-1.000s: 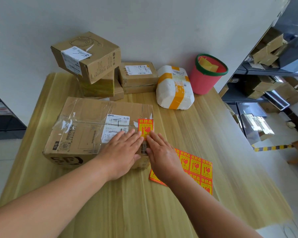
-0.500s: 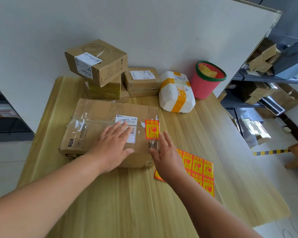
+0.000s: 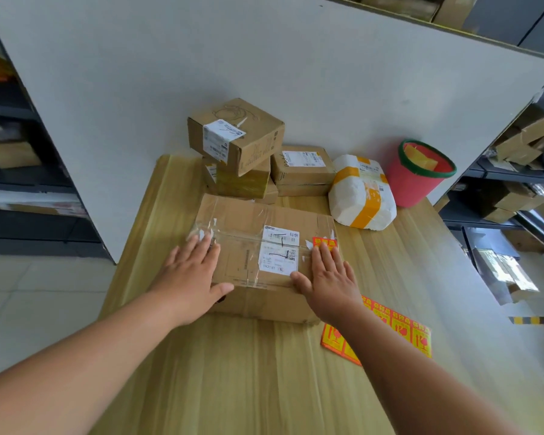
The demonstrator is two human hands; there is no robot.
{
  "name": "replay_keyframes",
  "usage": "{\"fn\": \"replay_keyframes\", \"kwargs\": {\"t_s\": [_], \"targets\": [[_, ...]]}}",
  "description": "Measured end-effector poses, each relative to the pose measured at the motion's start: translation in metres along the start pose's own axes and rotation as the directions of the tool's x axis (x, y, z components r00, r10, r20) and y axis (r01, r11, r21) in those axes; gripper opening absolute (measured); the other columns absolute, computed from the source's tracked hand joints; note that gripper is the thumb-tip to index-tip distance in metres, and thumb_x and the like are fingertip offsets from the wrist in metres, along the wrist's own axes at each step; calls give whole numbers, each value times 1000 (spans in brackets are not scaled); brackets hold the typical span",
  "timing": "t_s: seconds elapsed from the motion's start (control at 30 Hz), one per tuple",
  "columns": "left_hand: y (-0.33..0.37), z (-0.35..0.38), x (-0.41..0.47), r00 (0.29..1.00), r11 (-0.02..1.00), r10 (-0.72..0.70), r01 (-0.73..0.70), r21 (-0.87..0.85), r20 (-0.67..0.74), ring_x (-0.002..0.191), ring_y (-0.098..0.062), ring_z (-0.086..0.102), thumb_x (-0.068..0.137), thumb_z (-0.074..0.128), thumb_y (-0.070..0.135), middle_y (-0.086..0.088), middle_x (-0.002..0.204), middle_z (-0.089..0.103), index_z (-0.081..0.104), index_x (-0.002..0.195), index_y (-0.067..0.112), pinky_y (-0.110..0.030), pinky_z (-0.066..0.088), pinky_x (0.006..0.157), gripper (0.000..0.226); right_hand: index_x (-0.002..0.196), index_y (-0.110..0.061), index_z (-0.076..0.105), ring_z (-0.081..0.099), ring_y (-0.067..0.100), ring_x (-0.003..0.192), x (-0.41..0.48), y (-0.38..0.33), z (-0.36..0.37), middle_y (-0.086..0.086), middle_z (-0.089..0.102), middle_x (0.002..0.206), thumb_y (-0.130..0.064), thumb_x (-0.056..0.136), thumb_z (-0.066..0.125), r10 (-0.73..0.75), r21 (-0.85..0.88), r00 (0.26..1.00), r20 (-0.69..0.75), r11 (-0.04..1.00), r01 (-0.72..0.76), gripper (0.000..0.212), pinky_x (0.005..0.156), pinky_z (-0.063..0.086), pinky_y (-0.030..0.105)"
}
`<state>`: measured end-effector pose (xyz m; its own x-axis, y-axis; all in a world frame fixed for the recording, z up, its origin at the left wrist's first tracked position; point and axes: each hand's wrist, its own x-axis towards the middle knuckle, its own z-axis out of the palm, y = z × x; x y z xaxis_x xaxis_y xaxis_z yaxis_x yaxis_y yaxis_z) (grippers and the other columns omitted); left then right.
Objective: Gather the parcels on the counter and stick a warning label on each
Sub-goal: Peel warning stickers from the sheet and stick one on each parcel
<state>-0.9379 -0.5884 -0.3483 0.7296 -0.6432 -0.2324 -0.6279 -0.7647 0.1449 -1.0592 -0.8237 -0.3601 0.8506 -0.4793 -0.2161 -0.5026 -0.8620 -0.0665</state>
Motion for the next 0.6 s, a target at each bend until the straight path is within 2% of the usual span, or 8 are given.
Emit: {"fn": "replay_keyframes", "kwargs": {"t_s": [0.1, 0.23, 0.4, 0.6], "targets": [[0, 4, 0, 1000, 1000, -2, 2, -7, 6, 141, -20, -25, 91, 24, 63, -2, 154, -26, -14, 148, 18, -41, -8, 113, 82, 150, -19, -9, -20, 16, 143, -6, 1, 4, -1, -16, 158, -75, 79, -6, 12, -17, 1000, -19, 1000, -13, 91, 116, -8, 37], [1, 3, 1, 1000, 1000, 3, -4, -12, -9, 141, -20, -23, 95, 24, 56, -3, 155, -24, -13, 149, 17, -38, -8, 112, 76, 151, -19, -8, -19, 16, 143, -6, 0, 0, 0, -15, 158, -73, 84, 0, 16, -8, 1000, 19, 1000, -16, 86, 116, -7, 38], [2, 3, 2, 1000, 1000, 3, -3, -11, -26, 142, -20, -24, 95, 24, 55, -3, 155, -23, -10, 150, 16, -39, -6, 114, 75, 152, -19, -1, -15, 16, 144, 2, -1, -11, 0, -8, 160, -75, 79, -5, 20, 35, 998, -60, 999, -18, 92, 117, -6, 37], [3, 5, 1, 999, 1000, -2, 3, 19, -37, 141, -20, -24, 95, 21, 55, -3, 154, -24, -11, 149, 17, -38, -8, 113, 74, 152, -19, 5, -9, 17, 146, 29, -5, -9, 0, -5, 160, -69, 88, 7, 18, 24, 1000, -21, 1000, -18, 81, 117, -3, 38]]}}
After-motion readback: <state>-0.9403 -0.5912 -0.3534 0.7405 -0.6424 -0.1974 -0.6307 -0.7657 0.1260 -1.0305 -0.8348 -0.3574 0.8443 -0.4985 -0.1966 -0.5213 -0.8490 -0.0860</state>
